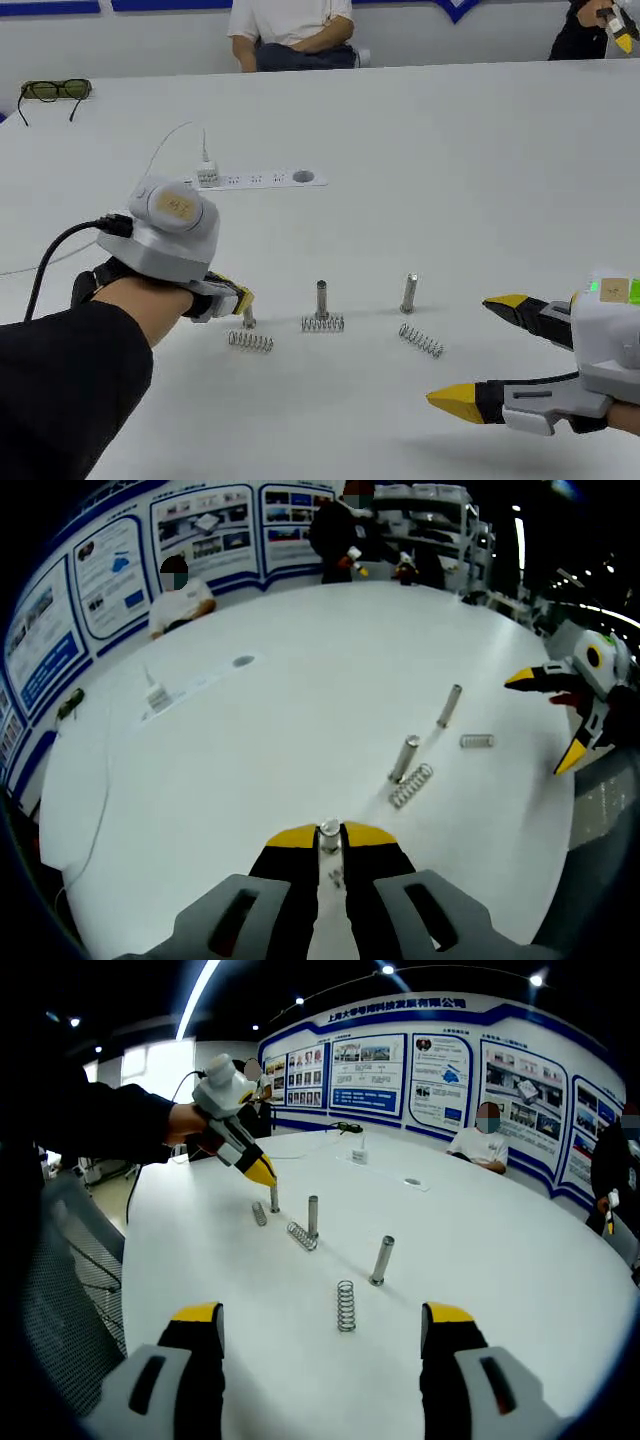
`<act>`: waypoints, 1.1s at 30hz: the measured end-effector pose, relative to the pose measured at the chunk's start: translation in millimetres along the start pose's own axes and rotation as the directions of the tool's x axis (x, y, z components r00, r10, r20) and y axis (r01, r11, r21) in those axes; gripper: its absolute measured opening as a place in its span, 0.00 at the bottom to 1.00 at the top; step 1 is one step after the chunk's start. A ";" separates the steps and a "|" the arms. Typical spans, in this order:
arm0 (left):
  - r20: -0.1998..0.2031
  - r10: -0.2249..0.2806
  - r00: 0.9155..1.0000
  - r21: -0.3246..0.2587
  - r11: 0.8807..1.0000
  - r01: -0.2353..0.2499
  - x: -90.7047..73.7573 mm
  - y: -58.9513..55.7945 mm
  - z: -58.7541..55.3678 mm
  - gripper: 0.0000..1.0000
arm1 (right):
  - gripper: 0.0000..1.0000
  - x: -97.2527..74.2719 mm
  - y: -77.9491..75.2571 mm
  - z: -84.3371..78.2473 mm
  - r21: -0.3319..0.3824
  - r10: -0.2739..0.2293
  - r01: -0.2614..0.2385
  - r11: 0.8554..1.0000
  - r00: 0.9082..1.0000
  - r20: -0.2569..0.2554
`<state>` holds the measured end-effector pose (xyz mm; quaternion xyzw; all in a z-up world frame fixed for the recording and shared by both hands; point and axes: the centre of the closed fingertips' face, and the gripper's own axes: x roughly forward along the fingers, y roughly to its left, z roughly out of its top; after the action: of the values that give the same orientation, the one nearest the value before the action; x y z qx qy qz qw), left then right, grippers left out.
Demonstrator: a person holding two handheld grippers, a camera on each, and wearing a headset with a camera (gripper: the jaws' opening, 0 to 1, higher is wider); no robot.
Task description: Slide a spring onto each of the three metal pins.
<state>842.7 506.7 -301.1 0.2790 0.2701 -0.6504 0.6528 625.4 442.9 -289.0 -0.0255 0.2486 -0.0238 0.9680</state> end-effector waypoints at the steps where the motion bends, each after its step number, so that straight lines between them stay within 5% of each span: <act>1: 0.002 0.000 1.000 0.008 1.000 0.000 -0.1 -0.4 -0.2 0.07 | 0.82 0.2 0.4 0.2 -0.002 0.001 -0.001 1.000 1.000 -0.001; 16: 0.020 0.008 1.000 0.074 0.997 -0.010 1.6 0.0 -5.8 0.08 | 0.82 0.9 1.9 0.9 -0.016 0.002 -0.003 1.000 1.000 -0.008; 33: 0.044 0.002 0.999 0.039 0.999 -0.004 -7.2 2.5 -11.1 0.20 | 0.82 2.4 5.4 -2.5 -0.024 0.012 -0.013 1.000 1.000 -0.027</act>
<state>845.2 519.7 -303.6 0.2779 0.2424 -0.6606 0.6540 626.5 448.0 -292.7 -0.0353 0.2619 -0.0151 0.9643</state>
